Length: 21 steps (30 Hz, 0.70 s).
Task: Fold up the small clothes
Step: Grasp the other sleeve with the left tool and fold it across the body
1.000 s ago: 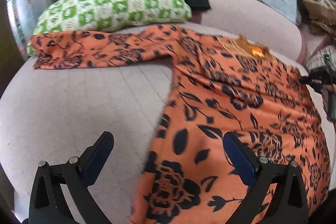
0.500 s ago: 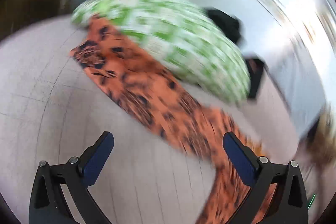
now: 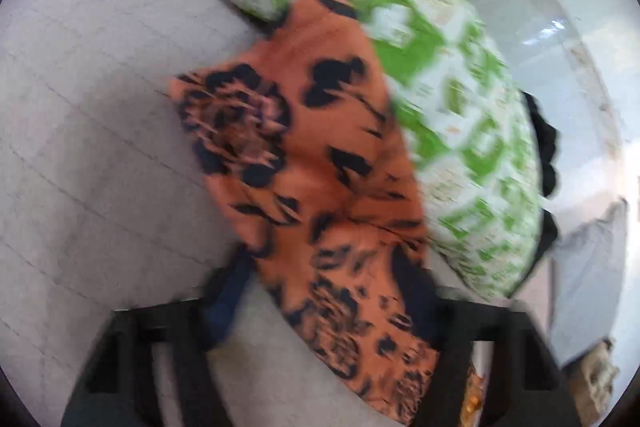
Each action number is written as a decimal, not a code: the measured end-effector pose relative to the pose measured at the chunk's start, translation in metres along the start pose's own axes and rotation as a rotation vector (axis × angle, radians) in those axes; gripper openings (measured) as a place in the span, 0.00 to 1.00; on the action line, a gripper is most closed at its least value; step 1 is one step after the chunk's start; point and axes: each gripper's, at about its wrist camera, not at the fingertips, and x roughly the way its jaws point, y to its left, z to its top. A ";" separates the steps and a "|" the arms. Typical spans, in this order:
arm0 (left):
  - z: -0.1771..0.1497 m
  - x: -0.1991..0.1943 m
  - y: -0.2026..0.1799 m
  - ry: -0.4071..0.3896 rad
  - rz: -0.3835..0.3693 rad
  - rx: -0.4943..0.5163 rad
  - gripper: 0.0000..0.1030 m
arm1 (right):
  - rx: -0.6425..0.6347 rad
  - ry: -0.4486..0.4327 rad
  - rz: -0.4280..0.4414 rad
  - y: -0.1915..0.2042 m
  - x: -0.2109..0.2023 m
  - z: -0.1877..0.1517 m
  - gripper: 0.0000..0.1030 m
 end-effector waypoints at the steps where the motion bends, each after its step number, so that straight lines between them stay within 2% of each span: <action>1: 0.003 0.003 0.003 -0.001 0.062 -0.012 0.08 | 0.008 -0.006 0.001 -0.001 0.001 -0.001 0.77; 2: 0.006 0.008 0.006 0.010 0.099 -0.019 0.05 | 0.013 -0.010 0.005 -0.001 0.002 -0.002 0.77; 3: 0.008 0.010 0.008 0.023 0.080 -0.032 0.04 | 0.016 -0.014 0.008 -0.002 0.000 -0.003 0.77; 5: 0.009 0.008 0.001 0.025 0.097 0.003 0.04 | 0.019 -0.024 0.014 -0.005 -0.003 -0.004 0.77; 8: -0.008 -0.020 -0.038 -0.064 0.120 0.173 0.04 | 0.025 -0.056 0.027 -0.010 -0.011 -0.006 0.77; 10: -0.038 -0.050 -0.087 -0.155 0.096 0.368 0.04 | 0.044 -0.083 0.041 -0.016 -0.018 -0.007 0.77; 13: -0.107 -0.091 -0.171 -0.258 -0.002 0.678 0.04 | 0.074 -0.129 0.064 -0.025 -0.028 -0.009 0.77; 16: -0.193 -0.114 -0.252 -0.248 -0.151 0.935 0.04 | 0.092 -0.172 0.088 -0.032 -0.036 -0.012 0.77; 19: -0.295 -0.112 -0.302 -0.130 -0.291 1.118 0.04 | 0.107 -0.203 0.109 -0.039 -0.045 -0.013 0.77; 21: -0.364 -0.096 -0.323 0.002 -0.363 1.244 0.08 | 0.115 -0.213 0.127 -0.043 -0.049 -0.012 0.77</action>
